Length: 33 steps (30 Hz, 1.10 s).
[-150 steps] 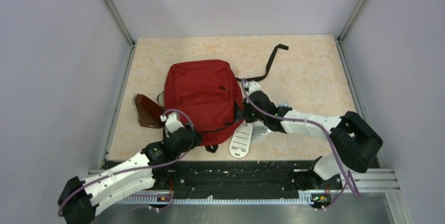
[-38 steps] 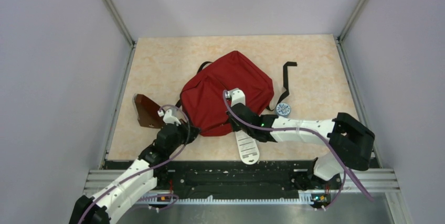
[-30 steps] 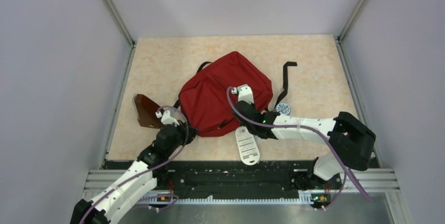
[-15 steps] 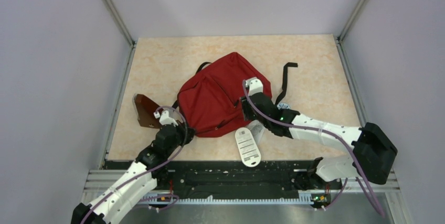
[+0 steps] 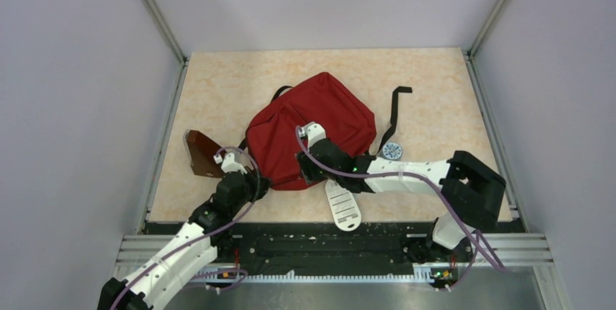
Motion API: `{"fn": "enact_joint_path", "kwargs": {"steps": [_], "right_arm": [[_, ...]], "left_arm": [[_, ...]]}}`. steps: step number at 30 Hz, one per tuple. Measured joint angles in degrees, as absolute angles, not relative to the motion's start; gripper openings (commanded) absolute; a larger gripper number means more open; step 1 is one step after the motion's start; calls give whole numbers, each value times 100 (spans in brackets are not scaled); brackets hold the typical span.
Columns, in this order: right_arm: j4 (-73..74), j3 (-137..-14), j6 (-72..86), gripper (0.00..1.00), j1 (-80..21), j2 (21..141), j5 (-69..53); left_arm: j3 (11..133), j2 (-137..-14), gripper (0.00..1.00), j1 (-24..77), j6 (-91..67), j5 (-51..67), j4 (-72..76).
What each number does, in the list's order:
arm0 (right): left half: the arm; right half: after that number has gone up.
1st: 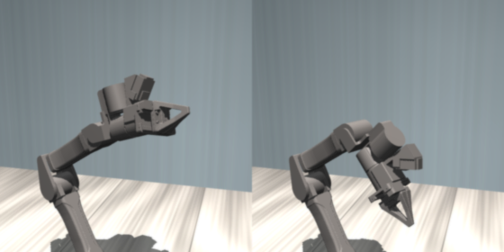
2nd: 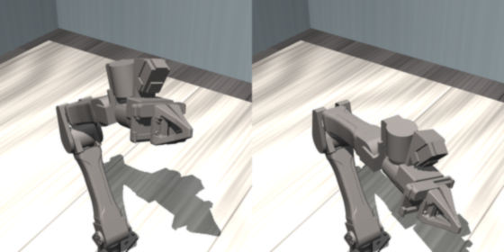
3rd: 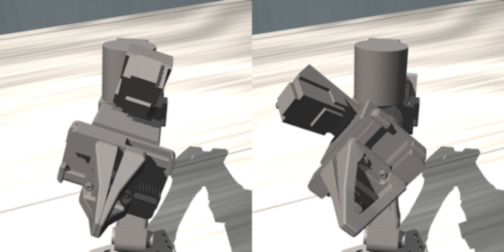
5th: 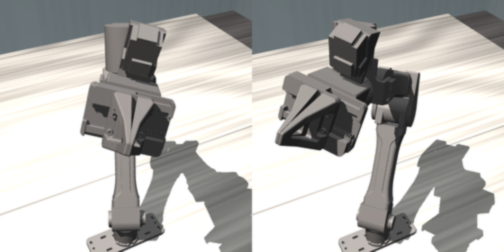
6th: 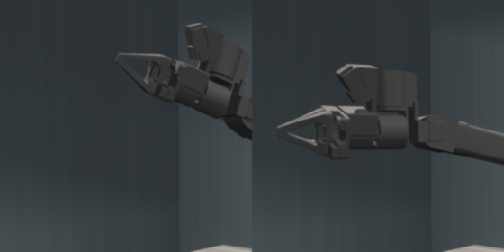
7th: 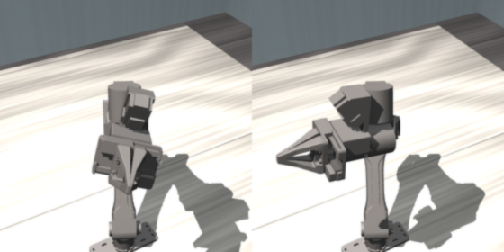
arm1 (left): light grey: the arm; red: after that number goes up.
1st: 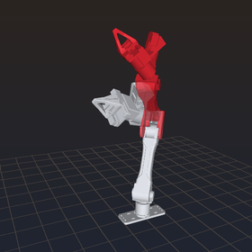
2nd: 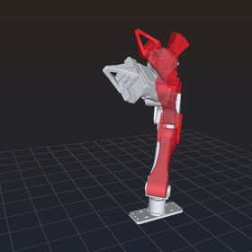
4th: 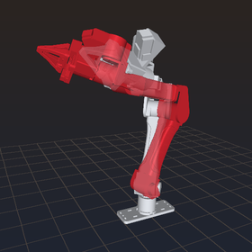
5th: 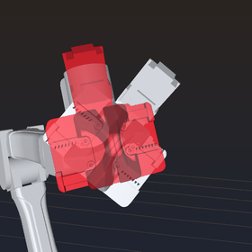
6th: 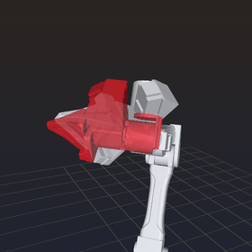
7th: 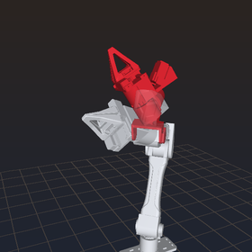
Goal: Pack the student bag
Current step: Zip the student bag at the center of the board.
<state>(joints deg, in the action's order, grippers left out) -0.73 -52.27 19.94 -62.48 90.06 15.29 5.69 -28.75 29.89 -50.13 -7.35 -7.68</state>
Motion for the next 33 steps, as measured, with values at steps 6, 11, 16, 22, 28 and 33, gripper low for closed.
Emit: {"fn": "enact_joint_path", "kwargs": {"steps": [6, 11, 16, 22, 28, 33], "right_arm": [[-84, -5537, 2152, 53, -6248, 9487, 1525], [-69, -5671, 2318, 44, -6248, 9741, 1505], [-84, -5682, 2429, 10, -6248, 9800, 1494], [-54, -5756, 2519, 0, -6248, 9942, 1575], [-58, -5704, 2464, 0, -6248, 9902, 2047], [-47, -5393, 2287, 0, -6252, 9445, 2742]], "left_arm": [[569, -2877, 0, 2989, -5028, -735, -762], [569, -2877, 0, 2989, -5035, -733, -760], [569, -2877, 0, 2989, -5048, -733, -762], [569, -2858, 0, 2989, -5050, -735, -770], [569, -2744, 0, 2989, -5050, -749, -827], [569, -2637, 0, 2989, -5054, -781, -878]]}}
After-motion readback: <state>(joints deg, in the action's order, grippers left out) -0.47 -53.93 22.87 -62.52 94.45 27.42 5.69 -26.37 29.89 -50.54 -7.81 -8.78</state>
